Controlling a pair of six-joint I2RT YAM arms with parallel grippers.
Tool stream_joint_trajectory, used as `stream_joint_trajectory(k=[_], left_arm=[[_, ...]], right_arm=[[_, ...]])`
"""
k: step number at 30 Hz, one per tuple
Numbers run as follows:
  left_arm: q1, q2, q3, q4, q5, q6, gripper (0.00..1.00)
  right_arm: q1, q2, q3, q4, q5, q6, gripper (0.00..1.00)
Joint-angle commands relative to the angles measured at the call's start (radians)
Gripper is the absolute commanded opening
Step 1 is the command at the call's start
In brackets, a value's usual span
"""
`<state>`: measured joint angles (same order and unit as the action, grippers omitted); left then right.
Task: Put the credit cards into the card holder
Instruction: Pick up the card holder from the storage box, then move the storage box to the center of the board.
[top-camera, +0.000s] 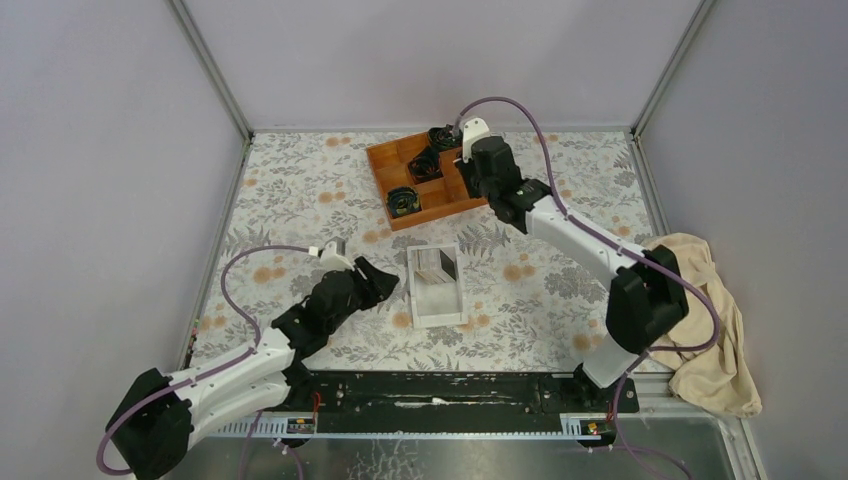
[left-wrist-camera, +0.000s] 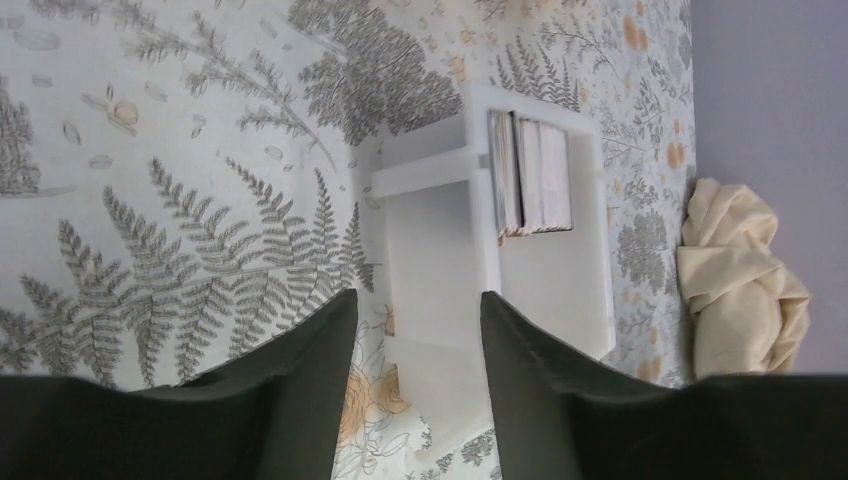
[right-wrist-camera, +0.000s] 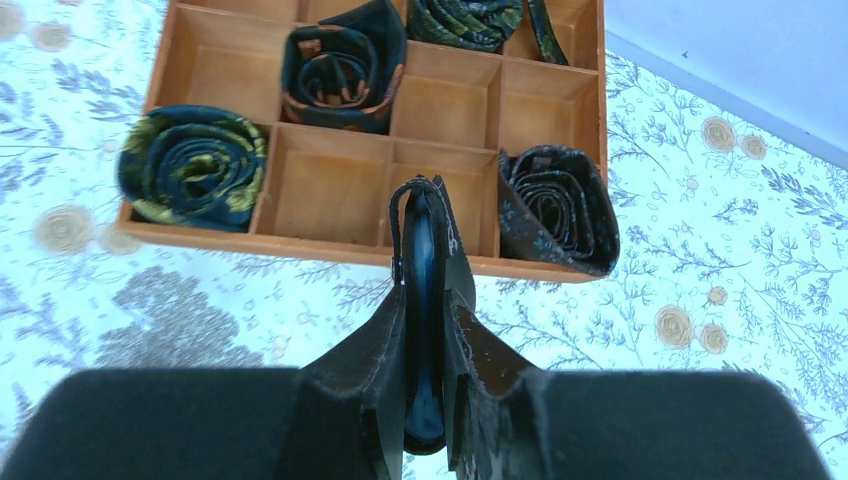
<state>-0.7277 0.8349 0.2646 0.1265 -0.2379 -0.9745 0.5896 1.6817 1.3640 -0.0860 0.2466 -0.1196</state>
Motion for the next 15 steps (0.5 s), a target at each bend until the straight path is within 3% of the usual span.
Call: stream_joint_trajectory(k=[1,6,15], left_arm=[[0.003,-0.006,-0.053,0.060,0.011,-0.019,0.48],[-0.009,0.095,-0.077,0.154,0.071,-0.015,0.22],[-0.068,0.362,-0.017,0.318,0.119,-0.023,0.13]], right_arm=[[0.057,-0.141,-0.038,0.013,0.069,0.071,0.00],[0.108,-0.214,-0.078,-0.035,0.121,0.126,0.00],[0.165,-0.325,-0.182,-0.060,0.160,0.243,0.00]])
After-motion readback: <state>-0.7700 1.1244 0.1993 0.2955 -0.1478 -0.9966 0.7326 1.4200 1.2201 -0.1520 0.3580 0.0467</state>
